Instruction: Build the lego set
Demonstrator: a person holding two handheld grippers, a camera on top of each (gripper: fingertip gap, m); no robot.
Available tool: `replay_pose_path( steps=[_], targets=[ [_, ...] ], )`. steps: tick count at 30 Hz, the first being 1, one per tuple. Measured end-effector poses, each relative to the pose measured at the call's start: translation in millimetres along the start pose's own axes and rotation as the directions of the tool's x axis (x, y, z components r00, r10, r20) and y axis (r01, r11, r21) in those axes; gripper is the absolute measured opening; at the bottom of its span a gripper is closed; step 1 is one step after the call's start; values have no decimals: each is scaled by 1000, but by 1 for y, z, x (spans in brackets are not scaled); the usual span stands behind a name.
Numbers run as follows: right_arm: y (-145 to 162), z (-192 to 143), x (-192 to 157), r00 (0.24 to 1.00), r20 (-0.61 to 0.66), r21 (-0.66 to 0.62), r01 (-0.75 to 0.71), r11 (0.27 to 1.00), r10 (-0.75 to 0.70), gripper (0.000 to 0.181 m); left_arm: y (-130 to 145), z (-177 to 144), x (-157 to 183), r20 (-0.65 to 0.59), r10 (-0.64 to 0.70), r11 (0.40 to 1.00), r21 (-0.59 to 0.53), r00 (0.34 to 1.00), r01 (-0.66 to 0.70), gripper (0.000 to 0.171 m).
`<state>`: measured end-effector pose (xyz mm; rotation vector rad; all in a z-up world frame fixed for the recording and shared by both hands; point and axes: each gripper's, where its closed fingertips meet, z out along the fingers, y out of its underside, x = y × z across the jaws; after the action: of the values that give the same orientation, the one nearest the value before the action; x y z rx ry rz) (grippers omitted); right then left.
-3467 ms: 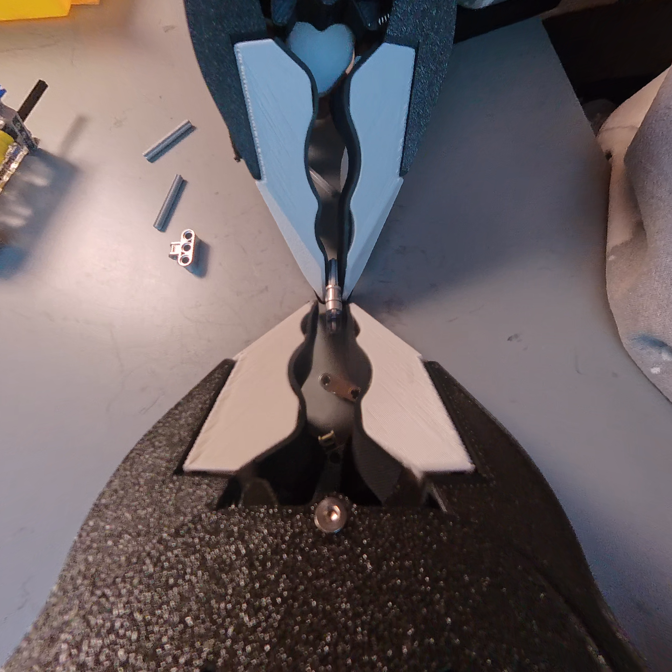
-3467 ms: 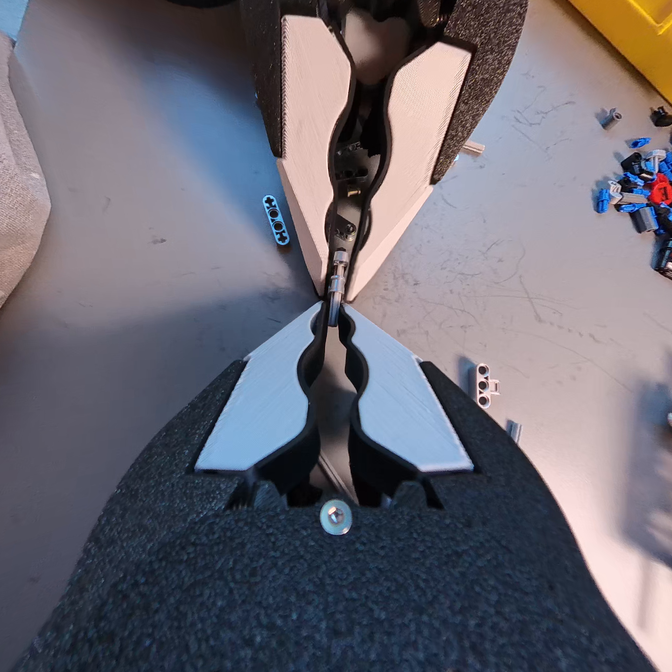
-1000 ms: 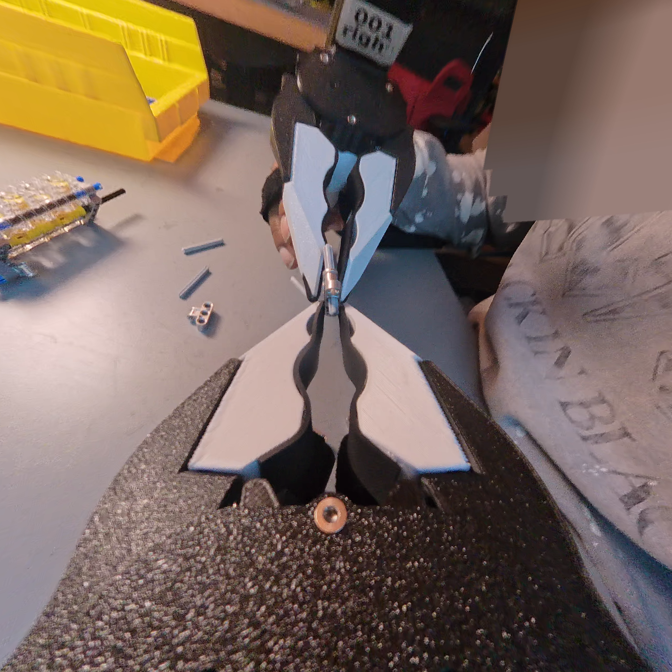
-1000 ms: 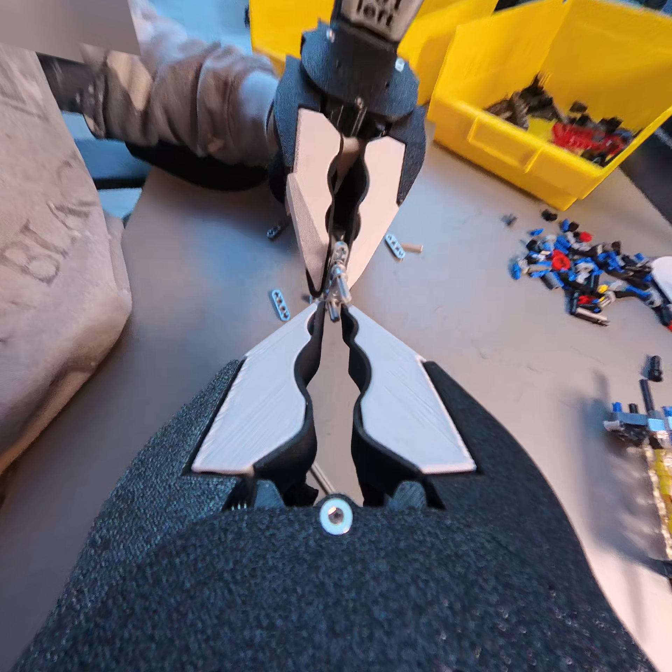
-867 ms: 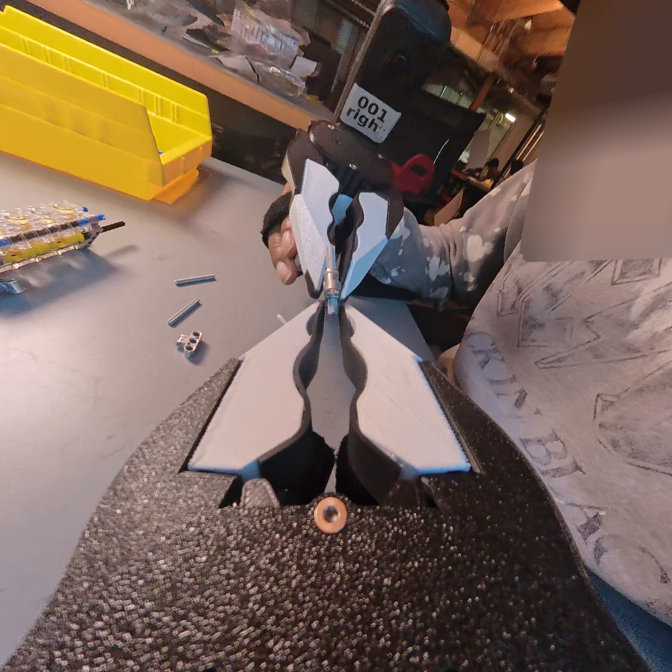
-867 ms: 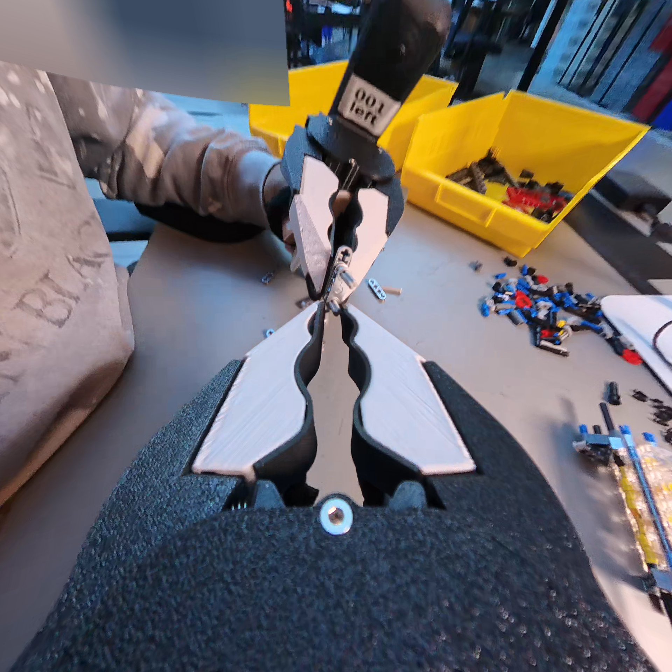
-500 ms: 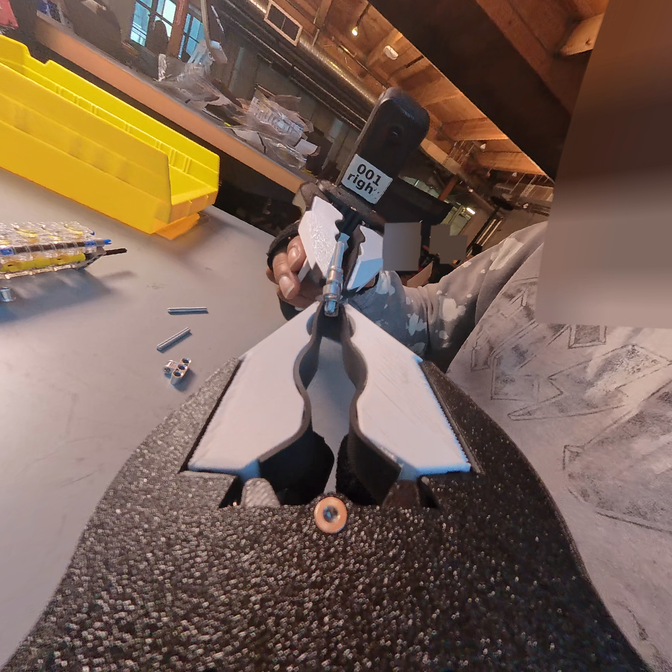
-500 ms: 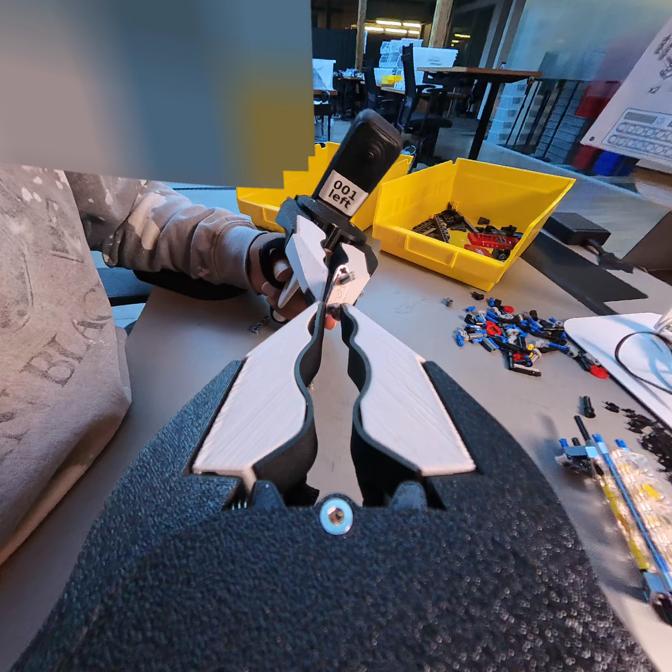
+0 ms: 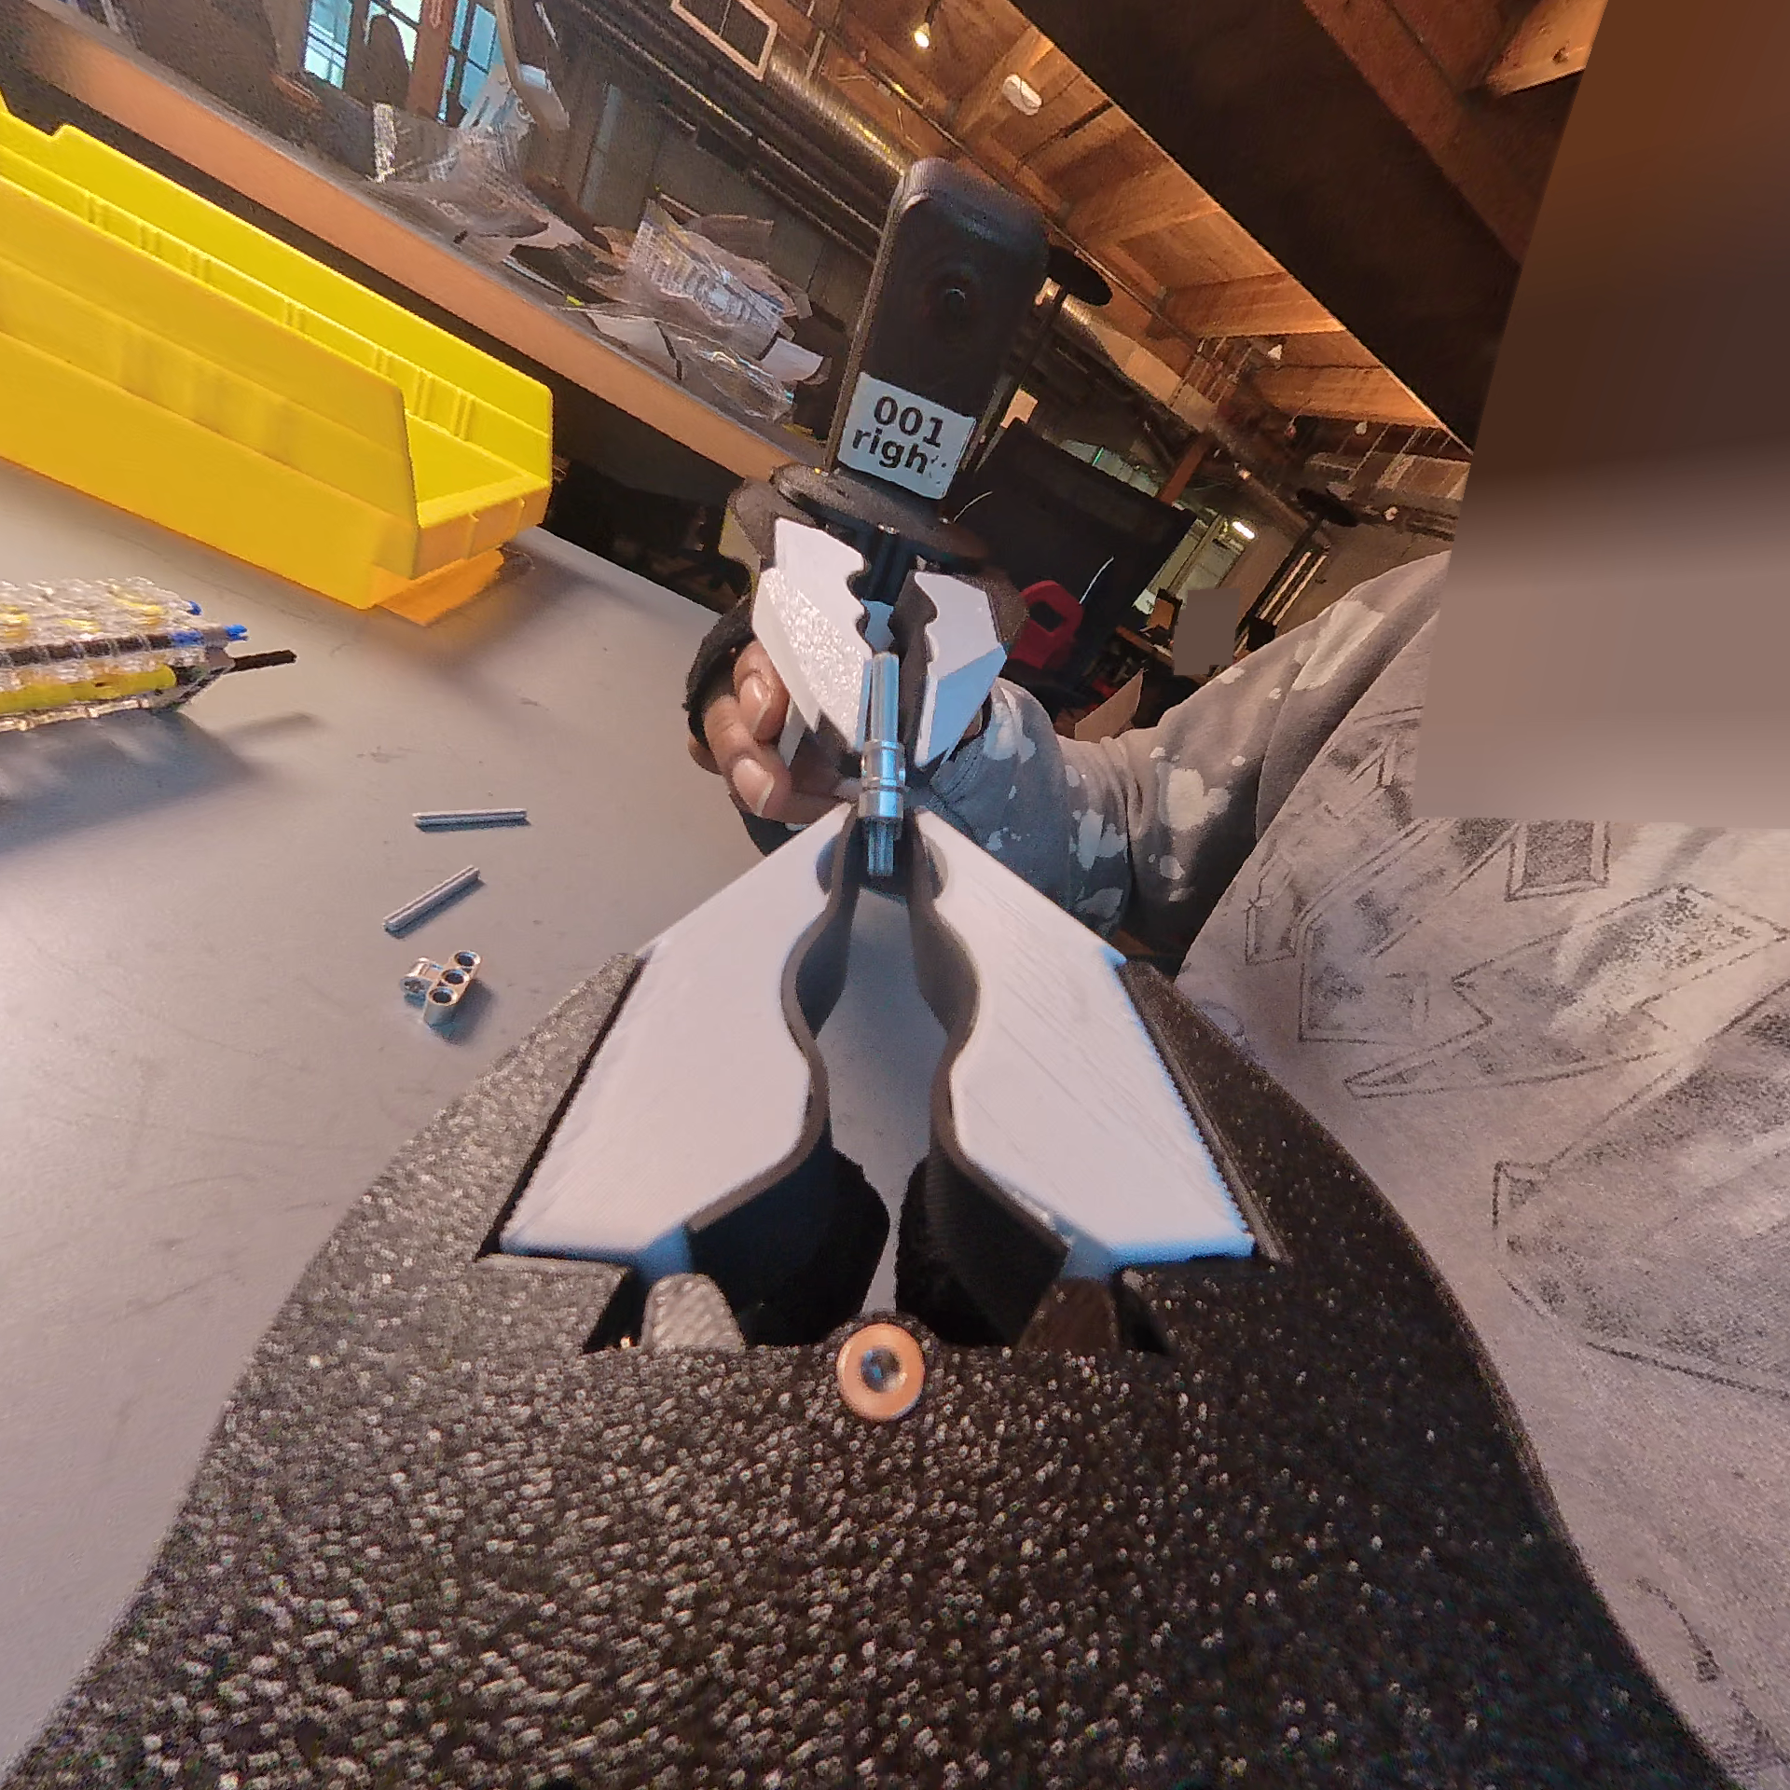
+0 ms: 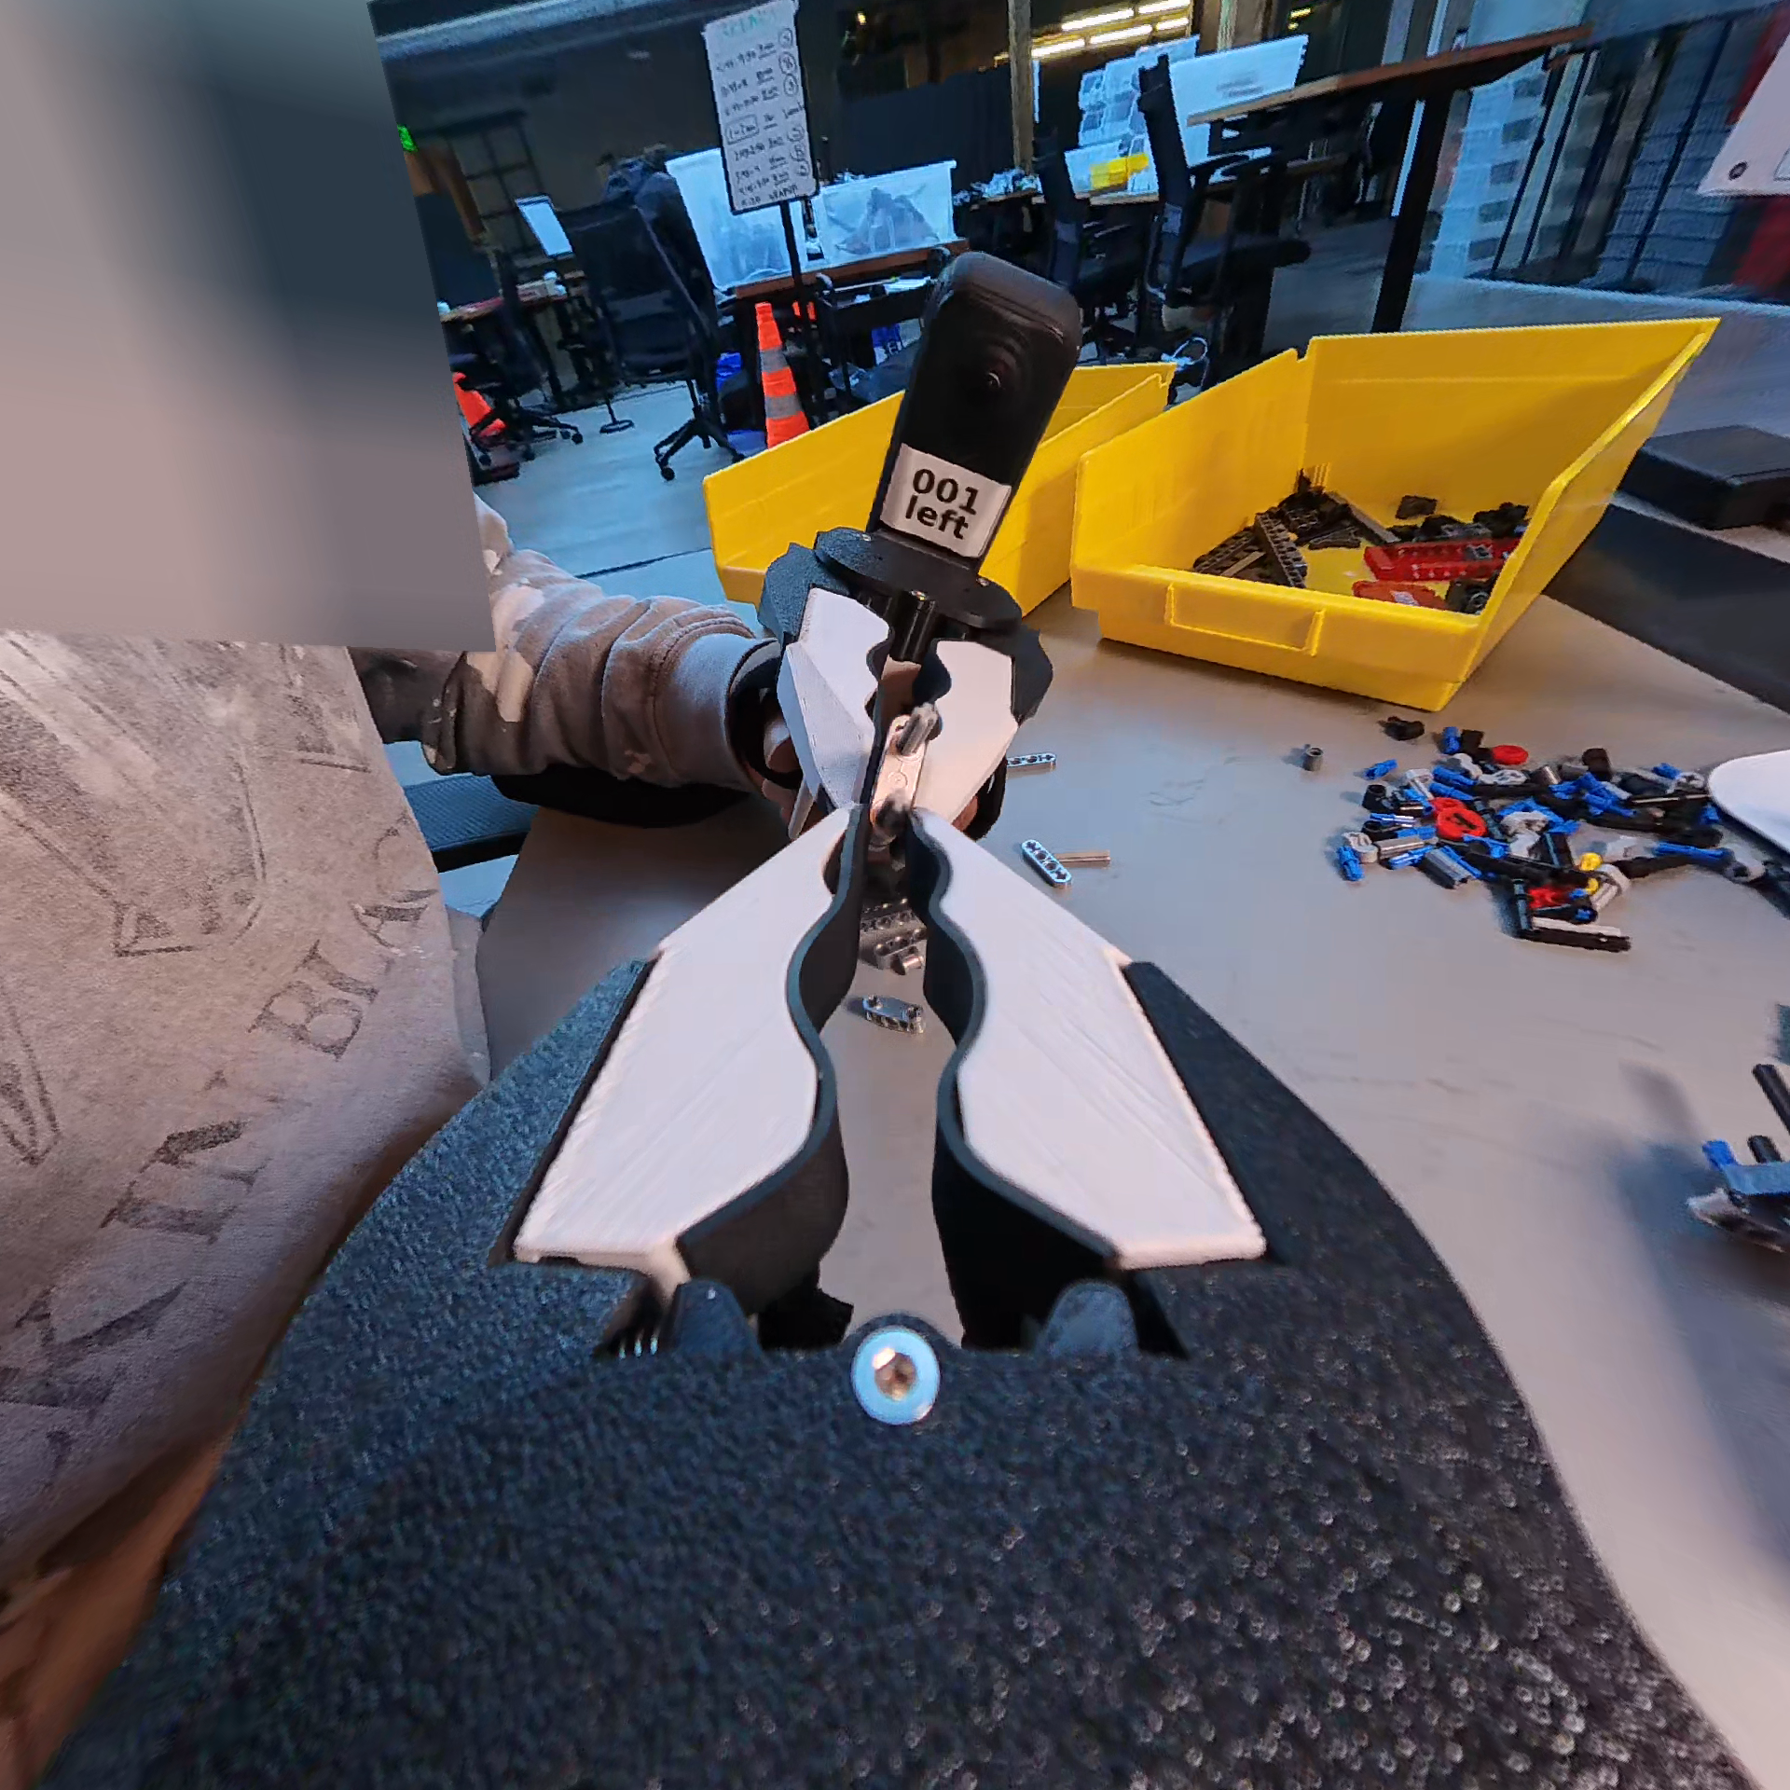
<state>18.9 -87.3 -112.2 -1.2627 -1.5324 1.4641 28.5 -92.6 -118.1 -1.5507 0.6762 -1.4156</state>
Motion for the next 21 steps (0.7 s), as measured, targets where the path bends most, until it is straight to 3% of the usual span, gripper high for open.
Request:
replay_pose_path(
  steps=[6, 11, 16, 19, 21],
  targets=[
    [-12, -1, 2, 996, -44, 49, 76, 996, -73, 7, -12, 1, 3, -33, -53, 995, 80, 998, 55, 6],
    [-25, -4, 1, 963, -128, 79, 250, 965, -238, 24, -22, -4, 6, -83, -100, 983, 144, 991, 112, 5],
    [-23, -1, 8, 780, -302, -82, 552, 830, -548, 34, -27, -5, 5, -108, -151, 970, 176, 983, 168, 5],
    [-22, 2, 14, 659, -358, -182, 645, 742, -661, 33, -27, -4, 1, -110, -202, 957, 189, 973, 220, 5],
    [-21, 3, 15, 628, -368, -211, 662, 719, -686, 31, -26, -3, -3, -107, -232, 950, 191, 967, 249, 5]
  ],
)
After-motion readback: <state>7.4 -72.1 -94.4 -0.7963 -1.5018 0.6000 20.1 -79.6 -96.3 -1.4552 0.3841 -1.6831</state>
